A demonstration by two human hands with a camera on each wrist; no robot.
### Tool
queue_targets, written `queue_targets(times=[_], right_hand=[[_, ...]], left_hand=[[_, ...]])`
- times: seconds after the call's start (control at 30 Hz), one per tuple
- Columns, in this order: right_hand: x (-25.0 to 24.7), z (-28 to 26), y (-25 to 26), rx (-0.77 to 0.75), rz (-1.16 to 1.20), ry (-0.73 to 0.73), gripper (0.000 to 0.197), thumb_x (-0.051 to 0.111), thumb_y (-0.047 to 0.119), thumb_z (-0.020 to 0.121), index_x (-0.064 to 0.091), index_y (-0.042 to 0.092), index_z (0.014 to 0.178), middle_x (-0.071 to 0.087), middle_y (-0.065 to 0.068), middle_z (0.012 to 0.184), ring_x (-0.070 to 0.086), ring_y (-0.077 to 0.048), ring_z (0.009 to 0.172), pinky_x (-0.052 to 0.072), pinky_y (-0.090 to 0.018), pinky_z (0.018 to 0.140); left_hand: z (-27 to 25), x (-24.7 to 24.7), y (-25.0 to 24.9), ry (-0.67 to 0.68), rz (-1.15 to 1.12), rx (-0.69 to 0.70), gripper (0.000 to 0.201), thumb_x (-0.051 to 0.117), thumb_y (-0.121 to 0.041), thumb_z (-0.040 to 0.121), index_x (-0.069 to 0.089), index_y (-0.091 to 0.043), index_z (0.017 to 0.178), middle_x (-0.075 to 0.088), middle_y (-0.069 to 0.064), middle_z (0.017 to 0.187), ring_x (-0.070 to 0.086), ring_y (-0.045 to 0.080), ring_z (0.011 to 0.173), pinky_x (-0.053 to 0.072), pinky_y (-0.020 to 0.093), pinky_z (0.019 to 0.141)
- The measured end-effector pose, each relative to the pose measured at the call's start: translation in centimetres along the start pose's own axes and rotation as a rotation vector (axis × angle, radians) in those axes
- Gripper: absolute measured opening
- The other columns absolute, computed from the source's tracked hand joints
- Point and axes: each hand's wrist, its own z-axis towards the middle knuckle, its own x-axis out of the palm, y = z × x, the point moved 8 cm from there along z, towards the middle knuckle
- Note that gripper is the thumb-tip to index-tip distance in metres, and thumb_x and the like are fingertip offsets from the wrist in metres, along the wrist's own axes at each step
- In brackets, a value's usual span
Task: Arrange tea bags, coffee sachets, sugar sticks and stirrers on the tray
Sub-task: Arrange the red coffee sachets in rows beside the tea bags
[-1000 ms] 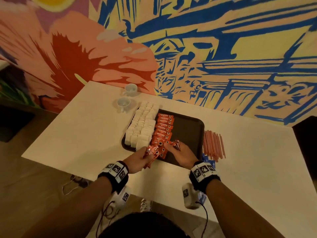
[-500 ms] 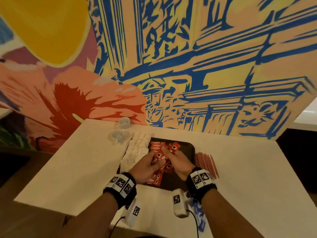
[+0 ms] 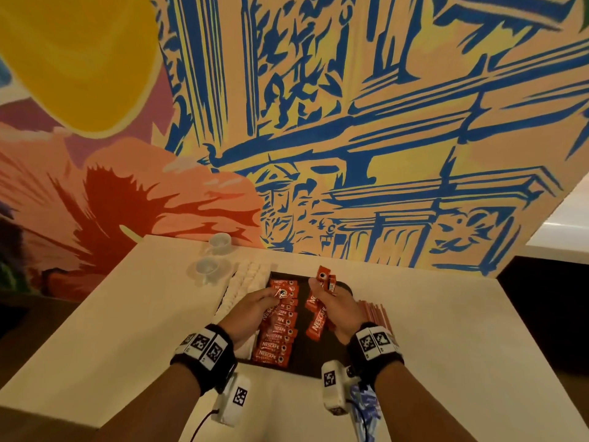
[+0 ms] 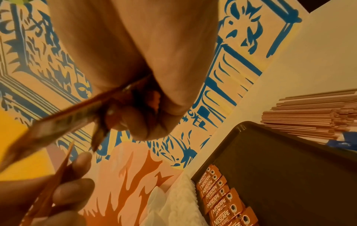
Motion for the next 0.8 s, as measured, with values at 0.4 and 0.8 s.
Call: queue_targets(times=[0.4,0.8], right_hand=[[3.3,3.2,2.0,-0.011,-0.098,0.11,0.024,0.063,0.035,0.098,0.07,0.012,0.1,0.072,0.004,0.069,0.066,-0.004,0.055,0.05,-0.017,0.052],[0.5,6.5,0.1,0.11,0.025,0.028,0.017,0.075,0.017,0.088,0.065,0.004,0.088,0.063,0.004,0.055,0.054,-0.009,0.042,0.043,-0.02,0.042]], left_hand=[[4.0,0.2,-2.3,0.13,0.178,0.1,0.028,0.073,-0.034,0.089,0.07,-0.024,0.115,0.074,0.015,0.107,0.068,0.045,0.1,0.053,0.055,0.09],[7.3,-3.2,-2.2,0.274,0.34,-0.037,0.014,0.068,-0.01,0.091,0.067,-0.023,0.086,0.067,-0.012,0.072,0.059,0.0,0.062,0.043,0.014,0.054]])
